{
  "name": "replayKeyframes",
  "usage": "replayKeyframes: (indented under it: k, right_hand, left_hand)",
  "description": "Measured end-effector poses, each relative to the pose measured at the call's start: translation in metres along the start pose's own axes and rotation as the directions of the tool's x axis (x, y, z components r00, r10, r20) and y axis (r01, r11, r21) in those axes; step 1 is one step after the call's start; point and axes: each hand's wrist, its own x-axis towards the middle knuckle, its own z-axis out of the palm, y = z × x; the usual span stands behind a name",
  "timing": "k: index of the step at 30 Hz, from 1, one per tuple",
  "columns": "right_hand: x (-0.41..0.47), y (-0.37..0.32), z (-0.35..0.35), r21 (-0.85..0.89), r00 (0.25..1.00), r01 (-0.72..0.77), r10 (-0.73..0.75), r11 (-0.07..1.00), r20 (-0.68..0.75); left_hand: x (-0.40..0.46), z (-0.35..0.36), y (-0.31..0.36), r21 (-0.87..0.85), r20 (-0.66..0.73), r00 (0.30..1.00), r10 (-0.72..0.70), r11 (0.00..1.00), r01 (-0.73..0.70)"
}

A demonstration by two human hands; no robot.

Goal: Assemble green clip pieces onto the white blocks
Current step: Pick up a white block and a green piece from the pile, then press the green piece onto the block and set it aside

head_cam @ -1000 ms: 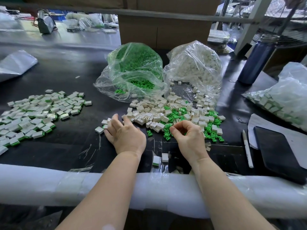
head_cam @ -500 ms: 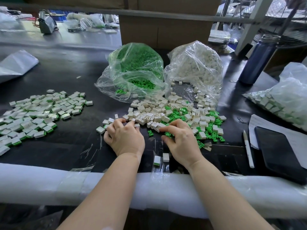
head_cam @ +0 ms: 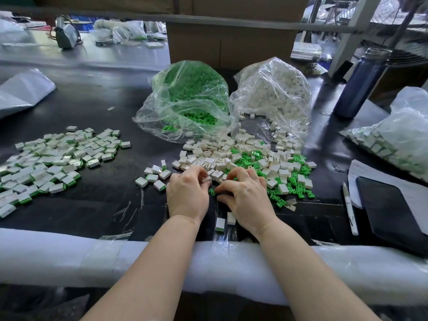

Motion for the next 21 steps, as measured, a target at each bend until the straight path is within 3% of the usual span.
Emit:
replayKeyframes:
  k: [3, 11, 15, 18, 21]
  right_hand:
    - [-0.001, -0.0012, 0.0006, 0.012, 1.0, 0.01, -0.01, 1.0, -0.02]
    - [-0.0013, -0.0017, -0.001, 0.027, 0.999, 0.048, -0.049, 0.998, 0.023]
    - [-0.0013, -0.0012, -0.0009, 0.061, 0.996, 0.06, -0.056, 0.996, -0.072]
    - [-0.0026, 0.0024, -0.0036, 0.264, 0.977, -0.017, 0.072, 0.964, -0.201]
    - [-0.0038, 0.008, -0.0087, 0.531, 0.956, -0.143, 0.256, 0.835, -0.144]
  left_hand:
    - [0.0008, -0.0015, 0.001, -0.122, 0.029, 0.999, 0.019, 0.992, -0.015]
    - [0.0025, -0.0019, -0.0005, -0.236, 0.065, 0.998, 0.002, 0.972, 0.013]
    - [0.0016, -0.0029, -0.0003, -0.312, 0.09, 0.996, 0.001, 0.95, 0.027]
    - [0.0001, -0.0036, 0.0007, -0.392, 0.165, 0.986, 0.036, 0.919, 0.032]
    - [-0.0016, -0.0034, 0.0015, -0.451, 0.229, 0.968, 0.103, 0.892, 0.012]
